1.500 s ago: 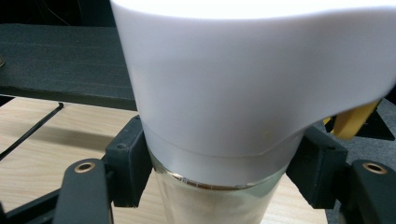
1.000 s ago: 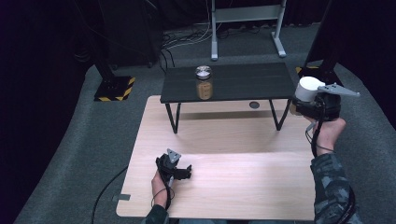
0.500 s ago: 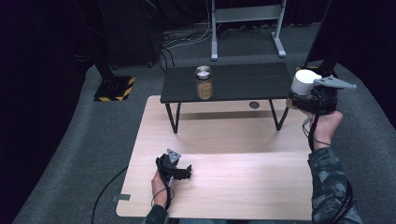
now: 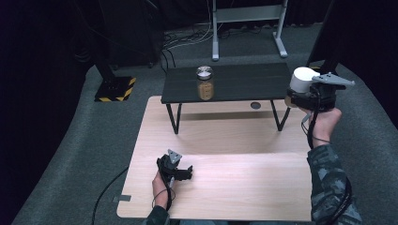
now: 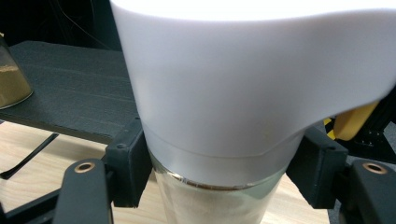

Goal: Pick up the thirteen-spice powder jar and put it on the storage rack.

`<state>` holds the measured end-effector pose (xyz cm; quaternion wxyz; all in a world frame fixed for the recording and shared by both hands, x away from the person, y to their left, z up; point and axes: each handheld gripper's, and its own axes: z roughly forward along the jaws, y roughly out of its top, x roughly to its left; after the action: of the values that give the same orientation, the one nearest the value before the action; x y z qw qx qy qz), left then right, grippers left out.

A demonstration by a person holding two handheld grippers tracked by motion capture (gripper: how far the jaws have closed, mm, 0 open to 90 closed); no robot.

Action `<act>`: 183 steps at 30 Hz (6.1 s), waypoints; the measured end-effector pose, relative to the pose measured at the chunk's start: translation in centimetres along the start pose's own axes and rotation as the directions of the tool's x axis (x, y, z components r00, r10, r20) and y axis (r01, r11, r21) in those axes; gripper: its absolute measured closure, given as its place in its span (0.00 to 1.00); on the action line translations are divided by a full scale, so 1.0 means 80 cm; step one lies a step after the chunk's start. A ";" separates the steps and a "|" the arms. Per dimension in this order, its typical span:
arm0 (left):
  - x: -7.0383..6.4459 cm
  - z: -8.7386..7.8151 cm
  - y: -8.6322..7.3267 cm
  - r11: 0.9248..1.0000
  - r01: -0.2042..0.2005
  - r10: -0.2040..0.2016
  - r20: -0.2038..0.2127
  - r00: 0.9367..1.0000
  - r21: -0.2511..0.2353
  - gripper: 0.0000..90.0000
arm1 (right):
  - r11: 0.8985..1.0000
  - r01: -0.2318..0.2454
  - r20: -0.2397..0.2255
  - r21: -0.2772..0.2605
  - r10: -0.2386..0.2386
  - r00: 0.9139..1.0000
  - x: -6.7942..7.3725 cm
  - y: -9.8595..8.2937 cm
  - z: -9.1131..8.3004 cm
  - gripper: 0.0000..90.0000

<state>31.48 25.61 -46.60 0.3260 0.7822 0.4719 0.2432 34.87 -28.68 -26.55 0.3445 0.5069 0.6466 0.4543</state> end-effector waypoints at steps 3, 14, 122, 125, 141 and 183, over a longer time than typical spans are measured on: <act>0.000 0.000 0.000 1.000 0.000 0.000 0.000 1.000 0.000 0.01 | 1.000 -0.002 -0.002 0.003 0.002 1.000 0.000 0.002 0.002 0.34; 0.001 0.000 0.000 1.000 -0.001 0.001 0.004 1.000 0.000 0.01 | 1.000 0.018 -0.018 0.000 -0.018 1.000 0.006 0.014 0.010 0.34; 0.005 0.001 0.001 1.000 -0.011 0.011 0.027 1.000 0.001 0.02 | 0.998 0.059 -0.156 -0.005 -0.059 0.986 0.056 0.029 0.129 0.34; 0.005 0.001 0.001 1.000 -0.011 0.011 0.027 1.000 0.001 0.02 | 0.998 0.062 -0.159 0.008 -0.060 0.985 0.056 0.034 0.130 0.34; 0.005 0.001 0.001 1.000 -0.009 0.009 0.026 1.000 0.002 0.02 | 0.991 0.095 -0.166 0.098 -0.077 0.983 0.056 0.052 0.112 0.00; 0.003 0.001 0.001 1.000 -0.014 0.014 0.020 1.000 0.000 0.02 | 0.961 -0.073 -0.072 0.267 0.096 0.993 -0.001 -0.184 -0.046 0.00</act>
<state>31.69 25.78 -46.57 0.3289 0.7878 0.4633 0.2378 26.49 -30.73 -39.06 0.2266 0.5556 0.6930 0.3997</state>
